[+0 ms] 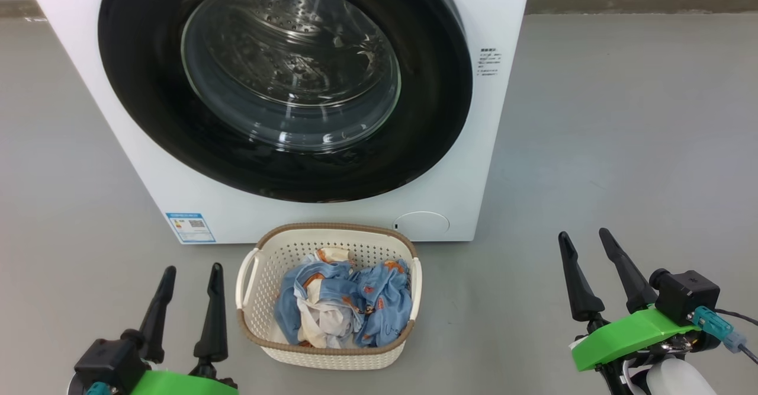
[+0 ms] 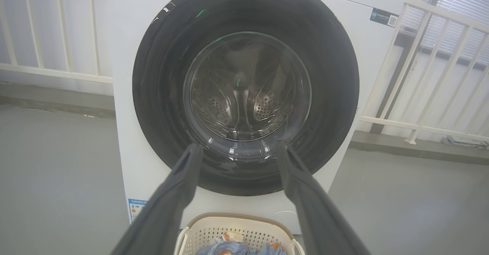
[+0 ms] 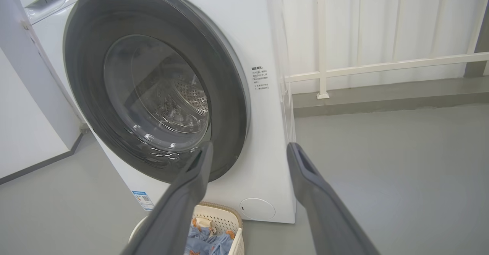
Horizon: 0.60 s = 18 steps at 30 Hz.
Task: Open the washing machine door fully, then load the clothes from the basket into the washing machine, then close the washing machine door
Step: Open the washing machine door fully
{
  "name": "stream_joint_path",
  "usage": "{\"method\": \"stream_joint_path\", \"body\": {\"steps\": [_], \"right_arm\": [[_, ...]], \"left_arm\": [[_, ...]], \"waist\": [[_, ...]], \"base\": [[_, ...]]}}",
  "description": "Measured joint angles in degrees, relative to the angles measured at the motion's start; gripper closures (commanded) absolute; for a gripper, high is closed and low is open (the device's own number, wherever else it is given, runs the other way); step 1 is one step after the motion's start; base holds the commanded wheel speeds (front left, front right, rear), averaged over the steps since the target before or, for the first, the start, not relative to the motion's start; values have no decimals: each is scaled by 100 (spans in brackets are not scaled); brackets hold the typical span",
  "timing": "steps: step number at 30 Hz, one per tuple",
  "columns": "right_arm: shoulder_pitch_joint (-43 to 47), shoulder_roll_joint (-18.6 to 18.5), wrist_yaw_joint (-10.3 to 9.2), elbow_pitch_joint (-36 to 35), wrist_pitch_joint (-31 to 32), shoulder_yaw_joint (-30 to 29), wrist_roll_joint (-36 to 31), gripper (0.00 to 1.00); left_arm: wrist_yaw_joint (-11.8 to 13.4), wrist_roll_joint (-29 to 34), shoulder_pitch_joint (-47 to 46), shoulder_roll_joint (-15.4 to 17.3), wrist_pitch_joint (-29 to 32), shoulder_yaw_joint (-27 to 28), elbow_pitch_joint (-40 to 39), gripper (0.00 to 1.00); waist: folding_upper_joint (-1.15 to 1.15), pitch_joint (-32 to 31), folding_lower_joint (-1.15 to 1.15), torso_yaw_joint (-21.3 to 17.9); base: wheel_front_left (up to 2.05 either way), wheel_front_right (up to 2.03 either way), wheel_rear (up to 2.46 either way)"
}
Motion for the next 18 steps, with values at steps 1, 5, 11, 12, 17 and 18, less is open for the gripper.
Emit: {"method": "stream_joint_path", "body": {"steps": [1, 5, 11, 12, 17, 18], "right_arm": [[0, -1, 0, 4, 0, 4, 8, 0], [0, -21, 0, 7, 0, 69, 101, 0], [-1, -52, 0, 37, 0, 88, 154, 0], [-1, -52, 0, 45, 0, 83, 154, 0], [-1, -49, 0, 45, 0, 52, 153, 0], [-1, -47, 0, 45, 0, 49, 153, 0]], "left_arm": [[0, 0, 0, 1, 0, -2, 0, 0], [0, 0, -2, 8, 0, -2, 1, 0], [0, 0, -2, 14, 0, 2, 1, 0], [0, 0, -2, 14, 0, 2, 2, 0], [0, 0, -2, 14, 0, 1, 11, 0], [0, 0, -2, 14, 0, 1, 15, 0]], "waist": [[0, -3, 0, 1], [0, -8, 0, 6], [0, -15, 0, 8], [0, -16, 0, 7], [0, -17, 0, 6], [0, -17, 0, 6]], "base": [[14, 14, -28], [2, 2, -3], [0, 0, 0], [0, 0, 0], [0, 0, 0], [0, 0, 0]]}}
